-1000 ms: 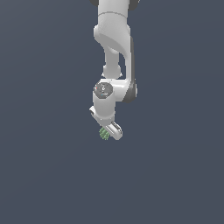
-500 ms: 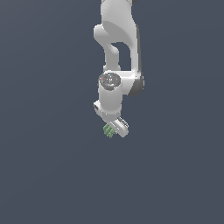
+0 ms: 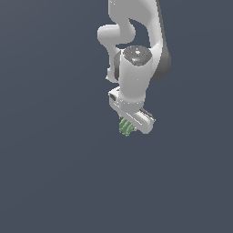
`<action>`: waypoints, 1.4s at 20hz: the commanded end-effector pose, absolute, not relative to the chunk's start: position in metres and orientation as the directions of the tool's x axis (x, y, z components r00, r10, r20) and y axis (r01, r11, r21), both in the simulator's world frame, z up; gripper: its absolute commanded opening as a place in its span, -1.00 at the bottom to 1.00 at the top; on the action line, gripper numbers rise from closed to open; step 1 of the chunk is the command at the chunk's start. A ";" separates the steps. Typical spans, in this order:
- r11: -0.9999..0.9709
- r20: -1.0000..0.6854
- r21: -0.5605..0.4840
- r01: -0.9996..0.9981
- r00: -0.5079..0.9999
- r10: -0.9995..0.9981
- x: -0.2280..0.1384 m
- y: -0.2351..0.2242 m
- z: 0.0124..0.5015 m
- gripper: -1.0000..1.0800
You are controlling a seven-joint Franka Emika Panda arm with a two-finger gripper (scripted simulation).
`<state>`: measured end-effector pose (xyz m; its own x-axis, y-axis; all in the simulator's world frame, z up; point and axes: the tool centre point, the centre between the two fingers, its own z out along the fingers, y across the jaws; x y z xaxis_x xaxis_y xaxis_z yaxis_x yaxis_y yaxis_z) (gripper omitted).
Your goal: Pick up the object and move it to a goal position.
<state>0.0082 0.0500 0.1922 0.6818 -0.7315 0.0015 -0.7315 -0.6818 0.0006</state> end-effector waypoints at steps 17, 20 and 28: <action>-0.681 0.002 0.001 -0.732 0.681 -0.732 0.034 0.152 0.364 -1.00; -0.682 0.001 0.001 -0.732 0.682 -0.732 0.038 0.163 0.383 -1.00; -0.682 0.000 0.000 -0.731 0.682 -0.731 0.046 0.185 0.419 -1.00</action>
<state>0.0446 0.1820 0.4135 0.6824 -0.7310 0.0006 -0.7310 -0.6824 -0.0001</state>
